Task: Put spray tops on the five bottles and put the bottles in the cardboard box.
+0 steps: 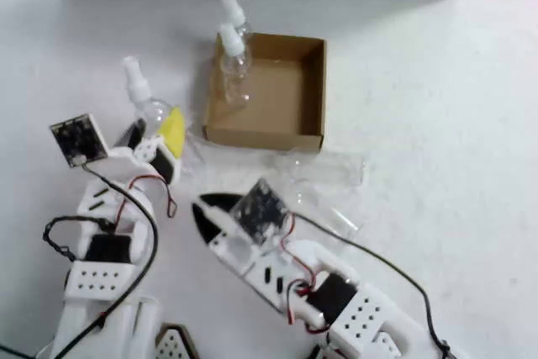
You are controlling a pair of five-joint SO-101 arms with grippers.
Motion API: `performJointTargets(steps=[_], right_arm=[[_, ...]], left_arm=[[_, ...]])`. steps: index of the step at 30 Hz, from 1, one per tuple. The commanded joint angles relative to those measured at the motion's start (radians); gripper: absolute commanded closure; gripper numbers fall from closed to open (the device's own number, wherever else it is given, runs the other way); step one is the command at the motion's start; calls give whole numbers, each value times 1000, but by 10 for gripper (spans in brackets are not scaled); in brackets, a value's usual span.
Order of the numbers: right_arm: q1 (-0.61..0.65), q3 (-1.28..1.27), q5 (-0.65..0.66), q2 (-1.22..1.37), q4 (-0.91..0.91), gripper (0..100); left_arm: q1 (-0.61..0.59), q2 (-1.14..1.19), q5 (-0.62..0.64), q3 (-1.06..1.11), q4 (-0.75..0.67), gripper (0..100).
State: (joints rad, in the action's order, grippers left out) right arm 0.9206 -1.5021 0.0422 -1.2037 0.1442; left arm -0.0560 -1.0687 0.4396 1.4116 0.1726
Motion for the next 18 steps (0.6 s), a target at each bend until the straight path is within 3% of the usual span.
performJointTargets(steps=[1, 4, 18], right_arm=[[67, -94, -11, -15, -294, 982], [81, -129, -9, -7, -372, 982], [77, -135, -9, -5, -326, 982]], left_arm=[[-4, 15, 15, -75, -54, 980], [22, 13, 21, -75, -48, 980], [28, 2, 23, -81, -49, 980]])
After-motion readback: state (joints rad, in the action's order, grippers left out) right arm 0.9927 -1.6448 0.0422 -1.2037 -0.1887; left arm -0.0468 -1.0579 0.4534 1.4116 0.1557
